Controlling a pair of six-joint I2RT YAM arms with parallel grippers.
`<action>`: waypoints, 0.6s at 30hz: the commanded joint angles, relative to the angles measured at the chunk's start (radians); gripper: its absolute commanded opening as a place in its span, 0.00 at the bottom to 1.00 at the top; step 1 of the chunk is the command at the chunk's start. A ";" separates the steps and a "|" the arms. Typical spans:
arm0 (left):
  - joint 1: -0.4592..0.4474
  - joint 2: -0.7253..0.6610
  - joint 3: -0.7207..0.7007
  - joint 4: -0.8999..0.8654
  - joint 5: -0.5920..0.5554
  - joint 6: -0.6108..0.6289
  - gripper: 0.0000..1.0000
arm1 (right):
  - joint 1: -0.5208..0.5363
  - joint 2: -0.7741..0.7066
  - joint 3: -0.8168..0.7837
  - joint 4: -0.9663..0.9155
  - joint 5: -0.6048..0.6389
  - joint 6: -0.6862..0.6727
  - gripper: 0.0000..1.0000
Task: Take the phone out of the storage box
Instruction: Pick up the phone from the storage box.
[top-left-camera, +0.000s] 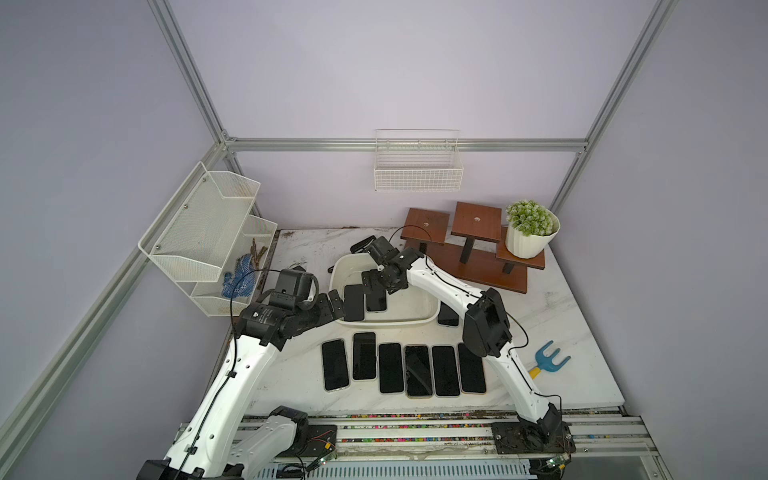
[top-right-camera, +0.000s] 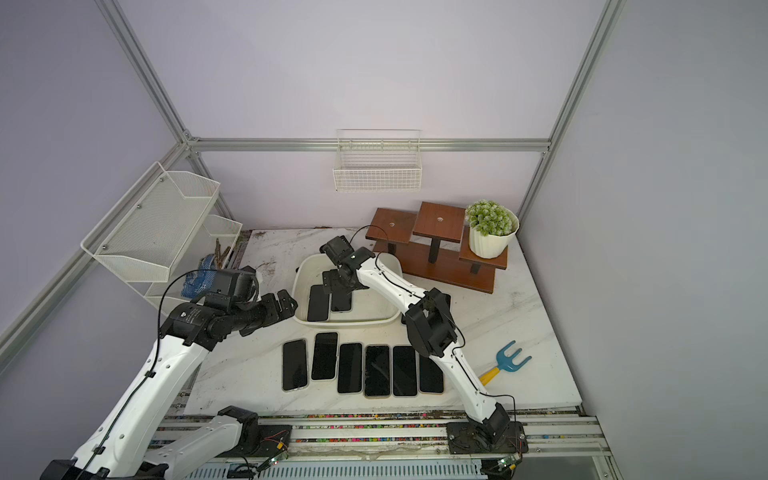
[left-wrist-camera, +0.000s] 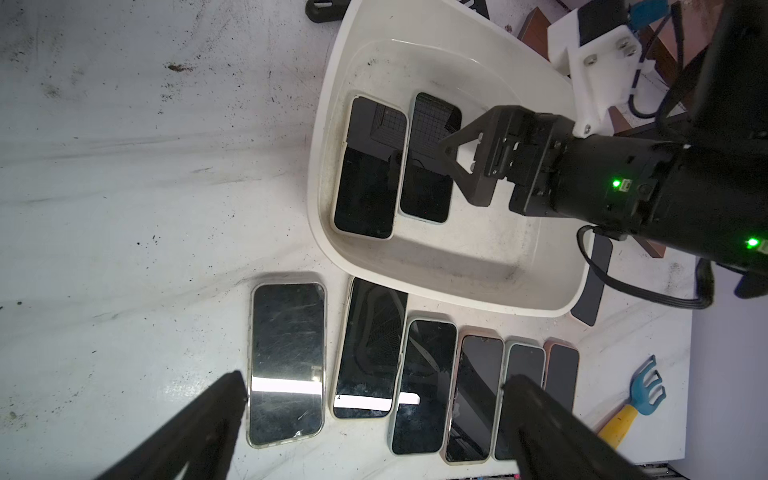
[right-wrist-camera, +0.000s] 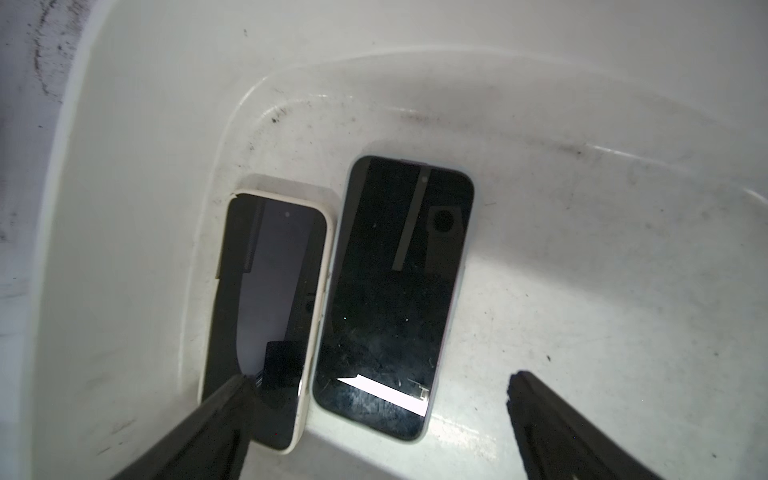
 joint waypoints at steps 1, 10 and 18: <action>0.013 -0.012 0.005 -0.007 -0.013 0.044 1.00 | 0.027 0.035 0.022 -0.033 0.059 -0.027 1.00; 0.018 0.003 0.018 -0.016 0.013 0.059 1.00 | 0.033 0.085 0.020 -0.054 0.134 -0.043 1.00; 0.020 0.000 0.018 -0.034 0.016 0.062 1.00 | 0.031 0.104 0.013 -0.005 0.096 -0.067 1.00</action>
